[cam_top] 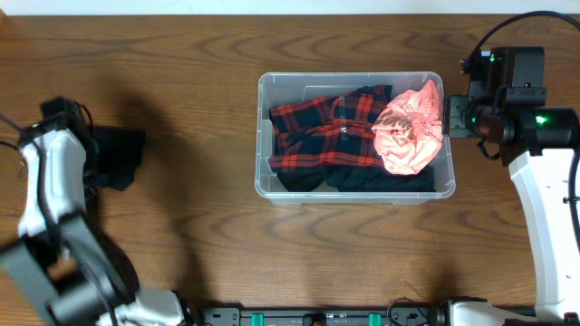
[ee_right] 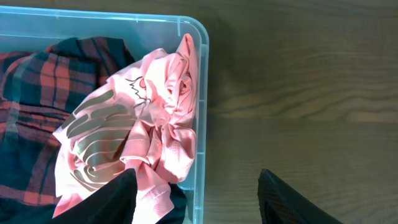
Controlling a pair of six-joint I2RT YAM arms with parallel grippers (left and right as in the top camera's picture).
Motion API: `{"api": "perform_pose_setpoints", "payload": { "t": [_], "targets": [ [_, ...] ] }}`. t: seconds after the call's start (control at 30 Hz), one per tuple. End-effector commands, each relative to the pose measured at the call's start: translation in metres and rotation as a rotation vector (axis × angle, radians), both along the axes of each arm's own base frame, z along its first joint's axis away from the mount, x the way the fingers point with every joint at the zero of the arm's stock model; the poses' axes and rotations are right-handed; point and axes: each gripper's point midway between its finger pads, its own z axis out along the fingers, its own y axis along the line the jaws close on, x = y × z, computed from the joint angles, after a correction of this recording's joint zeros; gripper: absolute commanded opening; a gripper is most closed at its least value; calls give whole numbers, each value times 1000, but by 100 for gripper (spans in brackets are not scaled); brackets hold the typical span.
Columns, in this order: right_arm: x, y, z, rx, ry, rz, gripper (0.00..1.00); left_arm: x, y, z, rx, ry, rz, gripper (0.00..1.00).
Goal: Pack container
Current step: 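Reach the left gripper to the green taped bundle and grasp it, then carry the green bundle with the left gripper into the bin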
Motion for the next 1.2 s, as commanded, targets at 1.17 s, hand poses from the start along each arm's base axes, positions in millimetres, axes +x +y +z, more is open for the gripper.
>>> {"api": "perform_pose_setpoints", "payload": {
  "t": [1.17],
  "targets": [
    [-42, -107, -11, -71, 80, -550, 61, 24, -569, 184, -1476, -803, -1554, 6]
  ]
}}
